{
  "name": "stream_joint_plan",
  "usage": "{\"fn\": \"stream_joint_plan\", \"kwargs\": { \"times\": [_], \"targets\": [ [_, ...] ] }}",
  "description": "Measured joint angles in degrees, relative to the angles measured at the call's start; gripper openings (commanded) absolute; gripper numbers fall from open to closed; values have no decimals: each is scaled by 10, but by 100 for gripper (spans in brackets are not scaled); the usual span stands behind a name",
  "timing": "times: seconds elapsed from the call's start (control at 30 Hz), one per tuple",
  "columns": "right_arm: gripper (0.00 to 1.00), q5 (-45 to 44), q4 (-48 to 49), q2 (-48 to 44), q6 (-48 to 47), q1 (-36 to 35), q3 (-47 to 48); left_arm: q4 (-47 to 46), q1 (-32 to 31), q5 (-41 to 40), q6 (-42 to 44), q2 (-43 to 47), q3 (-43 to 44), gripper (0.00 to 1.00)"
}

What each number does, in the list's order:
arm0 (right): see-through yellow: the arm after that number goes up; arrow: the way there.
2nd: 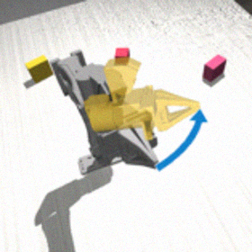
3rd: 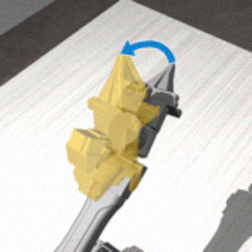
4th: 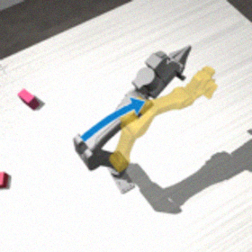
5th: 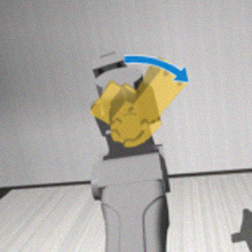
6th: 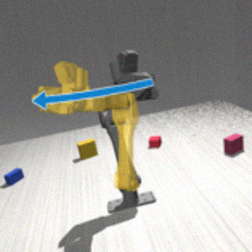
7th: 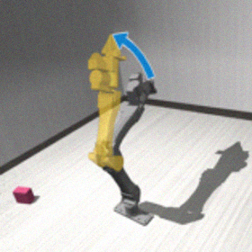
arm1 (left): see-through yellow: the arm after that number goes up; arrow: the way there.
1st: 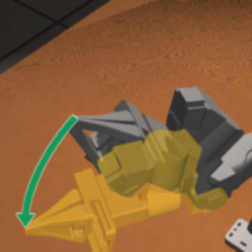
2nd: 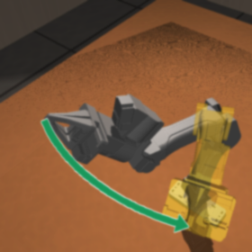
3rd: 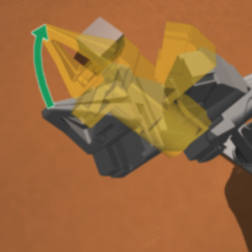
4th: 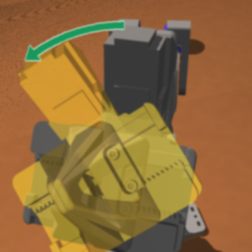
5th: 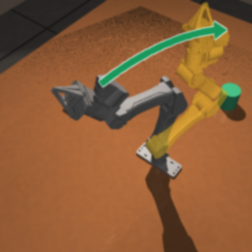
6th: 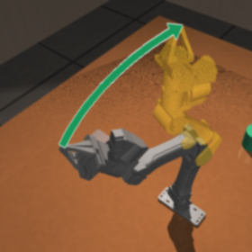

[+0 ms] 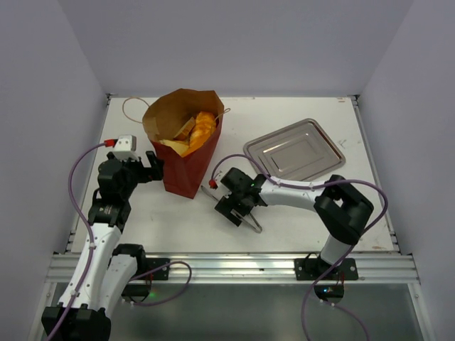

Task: Take the fake bread out of the paper bag

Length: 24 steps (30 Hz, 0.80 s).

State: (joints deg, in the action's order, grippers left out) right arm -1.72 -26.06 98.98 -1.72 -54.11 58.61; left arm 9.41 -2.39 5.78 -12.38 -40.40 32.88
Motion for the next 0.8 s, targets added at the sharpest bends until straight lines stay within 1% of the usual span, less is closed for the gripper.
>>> {"fn": "stream_joint_plan", "kwargs": {
  "times": [0.1, 0.13, 0.2, 0.23, 0.27, 0.3, 0.37, 0.4, 0.47, 0.5, 0.53, 0.57, 0.6, 0.67, 0.7, 0.77, 0.8],
  "targets": [
    [92, -4, 5, 0, 3, -1, 0, 0, 0, 0, 0, 2, 0, 100],
    [87, -4, 5, 1, 4, -2, 1, 0, 0, 0, 0, 2, 0, 100],
    [81, -1, 4, 7, 6, -2, 6, 0, 0, 1, 0, 3, 0, 100],
    [76, 1, 2, 12, 7, -2, 12, 0, 0, 1, 0, 3, 0, 100],
    [73, 4, 2, 19, 7, -2, 19, 0, 0, 2, 0, 3, 0, 100],
    [68, 8, 3, 25, 8, -2, 26, 0, 0, 2, 0, 3, 0, 100],
    [61, 12, 1, 33, 9, -2, 35, 0, 0, 2, 0, 5, 0, 100],
    [53, 12, 1, 35, 9, -2, 37, 0, 0, 2, 0, 6, 0, 100],
    [47, 12, 1, 35, 9, -1, 38, 0, 0, 2, 0, 8, 0, 100],
    [42, 13, 2, 35, 9, 0, 38, 0, 0, 2, 0, 9, 0, 100],
    [36, 13, 2, 35, 8, 2, 38, 0, 0, 2, 0, 9, 0, 100],
    [33, 14, 2, 35, 7, 3, 38, 0, 0, 2, 0, 10, 0, 100],
    [25, 14, 1, 34, 5, 6, 38, 0, 0, 2, 0, 10, 0, 100],
    [18, 14, -3, 30, -2, 15, 37, 0, 0, 2, 0, 11, 0, 100],
    [11, 14, -7, 25, -5, 21, 35, 0, 0, 3, 0, 11, 0, 100],
    [0, 17, -21, 6, -17, 35, 31, 0, 0, 3, 0, 12, 0, 100],
    [0, 22, -29, -5, -22, 41, 30, 0, 0, 3, 0, 12, 0, 100]
  ]
}}
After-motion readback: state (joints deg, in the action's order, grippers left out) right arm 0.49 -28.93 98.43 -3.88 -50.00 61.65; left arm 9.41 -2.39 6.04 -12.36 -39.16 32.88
